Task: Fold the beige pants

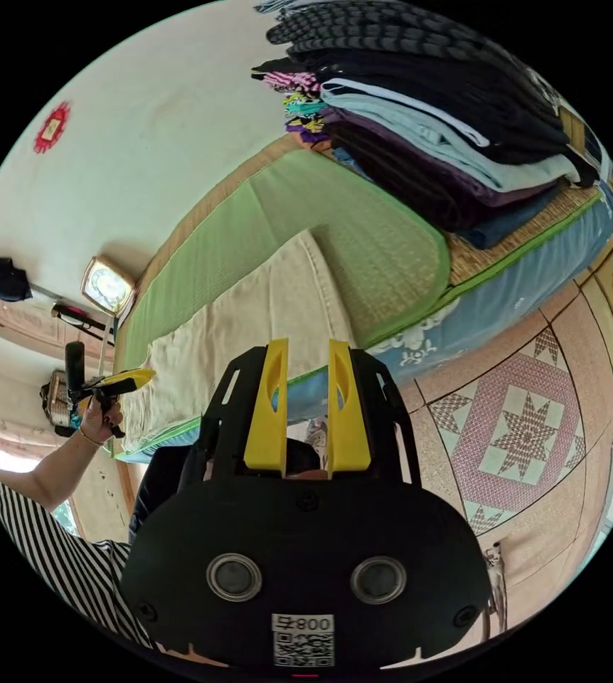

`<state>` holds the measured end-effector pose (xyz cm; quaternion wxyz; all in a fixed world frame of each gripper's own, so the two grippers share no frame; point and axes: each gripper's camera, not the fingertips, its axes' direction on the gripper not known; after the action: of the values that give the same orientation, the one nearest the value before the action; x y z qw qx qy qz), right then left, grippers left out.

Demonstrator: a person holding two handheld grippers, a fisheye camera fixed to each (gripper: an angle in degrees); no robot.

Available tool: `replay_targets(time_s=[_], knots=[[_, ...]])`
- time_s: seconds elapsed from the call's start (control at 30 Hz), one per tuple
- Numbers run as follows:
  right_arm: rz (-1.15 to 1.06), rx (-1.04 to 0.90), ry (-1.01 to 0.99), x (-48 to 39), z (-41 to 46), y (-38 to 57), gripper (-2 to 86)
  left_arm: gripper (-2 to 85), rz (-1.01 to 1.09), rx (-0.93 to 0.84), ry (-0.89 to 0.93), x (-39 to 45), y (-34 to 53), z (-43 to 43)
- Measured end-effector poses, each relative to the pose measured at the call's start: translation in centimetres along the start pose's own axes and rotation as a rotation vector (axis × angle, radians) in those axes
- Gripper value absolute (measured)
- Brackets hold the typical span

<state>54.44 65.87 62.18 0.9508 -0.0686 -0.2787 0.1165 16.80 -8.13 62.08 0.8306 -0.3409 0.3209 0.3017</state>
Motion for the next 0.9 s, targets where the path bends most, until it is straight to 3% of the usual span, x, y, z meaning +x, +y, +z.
replay_targets(time_s=[0.33,0.43,0.9], knots=[[-0.033,-0.076,0.041,6.3,2.8,-0.3,8.5,9.2,0.243,-0.146,0.000,5.1,-17.6,13.6],[-0.026,-0.078,-0.041,7.8,2.9,0.1,8.3,9.7,0.271,-0.158,-0.004,6.0,-21.6,16.7],[0.068,-0.050,-0.171,14.1,3.7,1.5,6.5,8.2,0.407,-0.254,-0.162,9.5,-32.0,29.2]])
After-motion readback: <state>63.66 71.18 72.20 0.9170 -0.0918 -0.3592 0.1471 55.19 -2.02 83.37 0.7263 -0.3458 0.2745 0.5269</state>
